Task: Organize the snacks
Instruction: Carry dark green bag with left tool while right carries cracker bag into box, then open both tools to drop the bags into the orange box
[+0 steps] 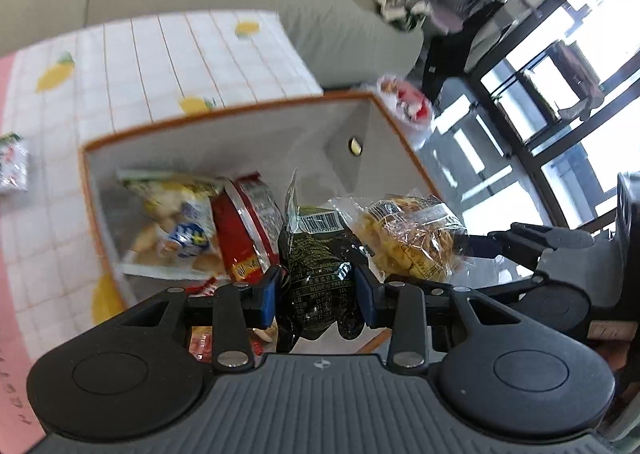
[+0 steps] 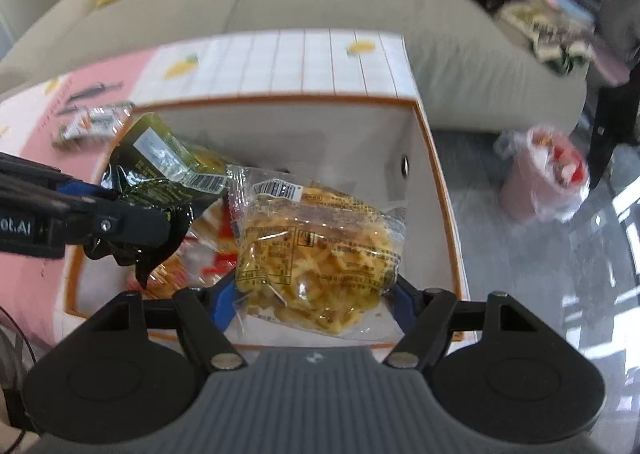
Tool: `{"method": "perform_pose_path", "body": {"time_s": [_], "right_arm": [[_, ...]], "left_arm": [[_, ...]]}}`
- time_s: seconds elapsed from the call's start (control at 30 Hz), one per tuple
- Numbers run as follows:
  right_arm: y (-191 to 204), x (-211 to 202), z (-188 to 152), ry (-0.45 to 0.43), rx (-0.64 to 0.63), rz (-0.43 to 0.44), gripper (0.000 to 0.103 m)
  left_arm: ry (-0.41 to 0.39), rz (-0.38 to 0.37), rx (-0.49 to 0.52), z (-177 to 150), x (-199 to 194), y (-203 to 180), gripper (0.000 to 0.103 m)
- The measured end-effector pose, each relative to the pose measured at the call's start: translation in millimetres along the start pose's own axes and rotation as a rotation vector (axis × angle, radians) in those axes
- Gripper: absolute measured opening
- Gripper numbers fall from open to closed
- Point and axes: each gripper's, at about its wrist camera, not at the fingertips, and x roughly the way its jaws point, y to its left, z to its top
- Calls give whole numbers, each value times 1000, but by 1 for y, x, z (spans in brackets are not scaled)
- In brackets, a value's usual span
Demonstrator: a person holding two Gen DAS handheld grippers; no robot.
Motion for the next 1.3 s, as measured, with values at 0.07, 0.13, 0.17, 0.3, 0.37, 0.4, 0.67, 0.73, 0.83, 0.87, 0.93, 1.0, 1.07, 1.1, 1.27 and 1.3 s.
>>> {"method": "perform_pose_path", "body": {"time_s": [0.07,0.13,0.17,0.3,0.37,0.4,0.67,0.73,0.83,0.87,0.93,1.0,1.07,1.1,1.27,1.3], "right_arm": [[-8,13,4,55,5,17,72],[-11,22,5,91,-20,6,72],[-12,26,7,109,-37,1,72],[-8,42,8,197,-106,-10,72],[-5,55,12,242,-144,-17,72],[-4,60,13,262,-160,-17,72],[1,85,18,350,-236,-15,73],[5,88,17,354,-265,-30,74],[8,91,16,369,-275,-37,76],[9,92,16,374,-275,-38,77],[8,93,18,384,-273,-40,77],[7,93,19,397,-260,-42,79],[6,94,20,405,-246,-48,82],[7,94,21,407,-242,-53,83],[7,89,25,416,-208,-72,88],[8,86,26,412,-206,-75,88]], "left_arm": [[24,10,-2,0,12,-1,44],[44,18,-6,0,25,1,44],[60,21,-17,1,31,2,44],[117,28,-67,0,50,8,44],[136,32,-84,-1,57,10,42],[144,25,-92,0,60,9,42],[214,6,-144,2,84,5,29],[211,29,-139,2,85,5,29],[217,22,-136,1,83,8,29],[217,19,-137,1,80,9,29],[208,23,-130,1,75,10,29],[197,25,-124,1,68,11,29],[188,23,-120,5,64,7,29],[182,26,-117,5,60,8,29],[149,48,-83,6,44,5,29],[143,47,-81,5,39,5,29]]}}
